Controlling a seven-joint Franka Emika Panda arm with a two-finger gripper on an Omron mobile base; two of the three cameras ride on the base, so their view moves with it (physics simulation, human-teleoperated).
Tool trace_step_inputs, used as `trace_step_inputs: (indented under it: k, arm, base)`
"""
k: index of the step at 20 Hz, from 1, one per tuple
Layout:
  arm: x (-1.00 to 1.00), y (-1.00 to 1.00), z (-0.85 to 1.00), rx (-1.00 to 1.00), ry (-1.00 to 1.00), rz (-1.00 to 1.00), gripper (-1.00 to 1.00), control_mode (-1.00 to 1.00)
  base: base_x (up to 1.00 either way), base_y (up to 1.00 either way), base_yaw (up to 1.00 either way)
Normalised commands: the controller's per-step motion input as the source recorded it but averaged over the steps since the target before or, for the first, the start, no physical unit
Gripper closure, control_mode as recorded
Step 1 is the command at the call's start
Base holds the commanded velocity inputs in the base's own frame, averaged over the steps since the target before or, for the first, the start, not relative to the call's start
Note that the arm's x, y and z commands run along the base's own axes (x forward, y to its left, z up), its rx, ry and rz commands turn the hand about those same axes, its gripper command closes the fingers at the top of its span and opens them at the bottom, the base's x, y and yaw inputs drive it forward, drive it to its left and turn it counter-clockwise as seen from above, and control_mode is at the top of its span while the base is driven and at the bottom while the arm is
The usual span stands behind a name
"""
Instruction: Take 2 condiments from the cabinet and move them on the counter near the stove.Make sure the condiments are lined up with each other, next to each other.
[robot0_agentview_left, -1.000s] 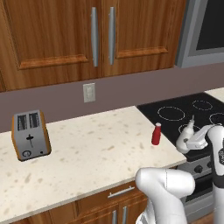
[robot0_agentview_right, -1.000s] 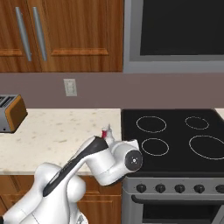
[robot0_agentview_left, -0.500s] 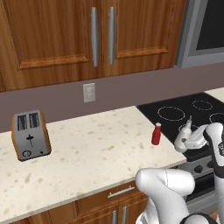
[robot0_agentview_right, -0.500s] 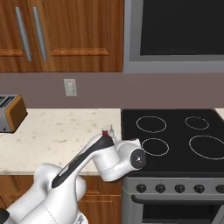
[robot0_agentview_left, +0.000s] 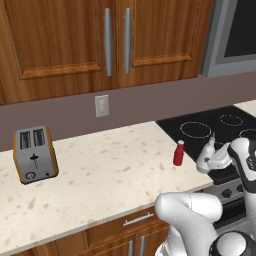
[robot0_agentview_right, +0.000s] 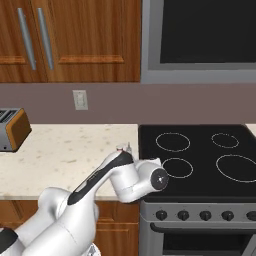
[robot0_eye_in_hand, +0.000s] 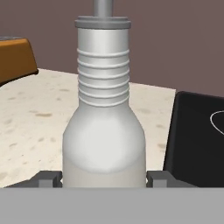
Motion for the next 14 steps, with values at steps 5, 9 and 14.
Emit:
trace_step_inputs:
  k: [5,9,14]
  arm:
    - [0.24,0.00,-0.18,0.00,0.00,0.00,1.00,-1.00]
    - [0.30,0.00,-0.21,0.00,0.01,0.00,1.00,-1.00]
    - [0.25,0.00,-0.17,0.00,0.00,0.00,1.00,-1.00]
  base:
    - [0.00,0.00,0.00]
    - [0.00,0.00,0.00]
    - [0.00,0.00,0.00]
